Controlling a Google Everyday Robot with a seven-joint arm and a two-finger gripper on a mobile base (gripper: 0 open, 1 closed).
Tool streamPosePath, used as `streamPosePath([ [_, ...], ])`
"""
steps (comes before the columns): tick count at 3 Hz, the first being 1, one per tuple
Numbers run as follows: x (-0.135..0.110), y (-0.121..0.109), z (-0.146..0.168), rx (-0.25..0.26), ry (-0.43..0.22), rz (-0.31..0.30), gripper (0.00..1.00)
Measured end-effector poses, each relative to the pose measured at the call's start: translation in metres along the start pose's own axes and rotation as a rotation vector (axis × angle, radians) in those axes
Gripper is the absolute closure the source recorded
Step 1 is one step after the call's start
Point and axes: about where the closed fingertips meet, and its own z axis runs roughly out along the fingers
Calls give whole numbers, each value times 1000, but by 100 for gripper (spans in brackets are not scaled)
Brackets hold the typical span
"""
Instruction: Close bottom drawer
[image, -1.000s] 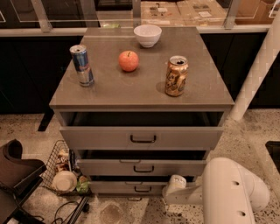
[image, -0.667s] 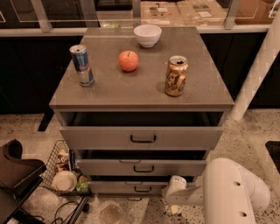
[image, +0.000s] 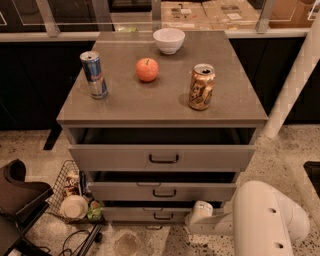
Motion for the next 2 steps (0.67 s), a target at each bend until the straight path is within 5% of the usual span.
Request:
streamPosePath([
  [2, -1, 3, 2, -4, -2, 0, 99],
])
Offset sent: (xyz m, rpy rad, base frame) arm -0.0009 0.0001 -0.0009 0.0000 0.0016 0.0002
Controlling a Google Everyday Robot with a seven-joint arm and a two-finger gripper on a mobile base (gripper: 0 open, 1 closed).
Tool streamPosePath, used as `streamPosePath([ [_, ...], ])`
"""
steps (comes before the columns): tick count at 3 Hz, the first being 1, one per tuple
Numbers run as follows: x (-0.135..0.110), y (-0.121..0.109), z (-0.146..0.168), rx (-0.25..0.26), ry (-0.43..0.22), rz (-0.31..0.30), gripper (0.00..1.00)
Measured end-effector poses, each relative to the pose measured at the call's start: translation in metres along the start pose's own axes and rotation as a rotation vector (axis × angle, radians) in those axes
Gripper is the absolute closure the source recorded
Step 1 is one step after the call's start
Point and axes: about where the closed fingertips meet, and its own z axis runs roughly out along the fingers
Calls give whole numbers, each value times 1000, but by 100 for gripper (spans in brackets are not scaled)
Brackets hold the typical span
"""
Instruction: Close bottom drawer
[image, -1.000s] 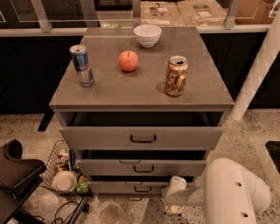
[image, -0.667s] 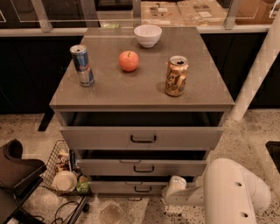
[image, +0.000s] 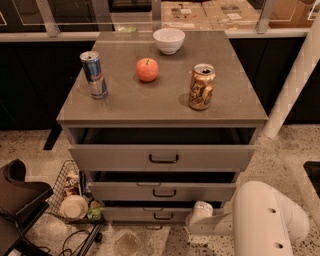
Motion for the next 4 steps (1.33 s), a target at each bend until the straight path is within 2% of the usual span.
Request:
streamPosePath([
  [1, 2, 1, -9, 8, -20, 11, 100],
  [2, 8, 5, -42, 55, -60, 6, 100],
  [3, 16, 19, -89, 110, -113, -2, 100],
  [4, 28, 32, -124, 138, -121, 19, 100],
])
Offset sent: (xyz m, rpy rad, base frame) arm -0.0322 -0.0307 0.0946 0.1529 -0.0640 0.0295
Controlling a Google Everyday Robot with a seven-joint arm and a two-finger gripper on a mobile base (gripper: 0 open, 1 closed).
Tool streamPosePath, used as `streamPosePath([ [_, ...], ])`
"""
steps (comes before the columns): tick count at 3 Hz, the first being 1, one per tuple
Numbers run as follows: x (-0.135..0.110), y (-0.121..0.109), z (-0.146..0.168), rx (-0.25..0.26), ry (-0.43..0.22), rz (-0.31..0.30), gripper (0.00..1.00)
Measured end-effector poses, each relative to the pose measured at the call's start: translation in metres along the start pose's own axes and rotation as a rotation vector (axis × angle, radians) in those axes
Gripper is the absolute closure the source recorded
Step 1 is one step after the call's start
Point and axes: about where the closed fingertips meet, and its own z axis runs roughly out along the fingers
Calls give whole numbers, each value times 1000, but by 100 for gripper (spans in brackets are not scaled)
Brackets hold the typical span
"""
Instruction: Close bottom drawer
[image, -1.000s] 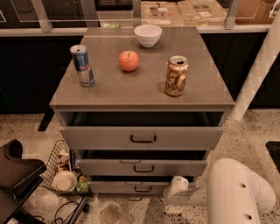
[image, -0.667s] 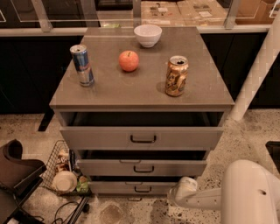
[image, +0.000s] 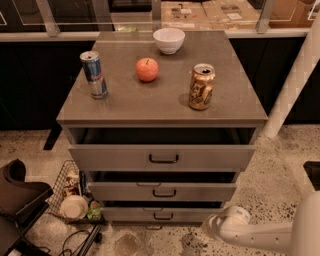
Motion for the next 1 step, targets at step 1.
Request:
streamPosePath([
  [1, 9, 7, -30, 17, 41, 13, 100],
])
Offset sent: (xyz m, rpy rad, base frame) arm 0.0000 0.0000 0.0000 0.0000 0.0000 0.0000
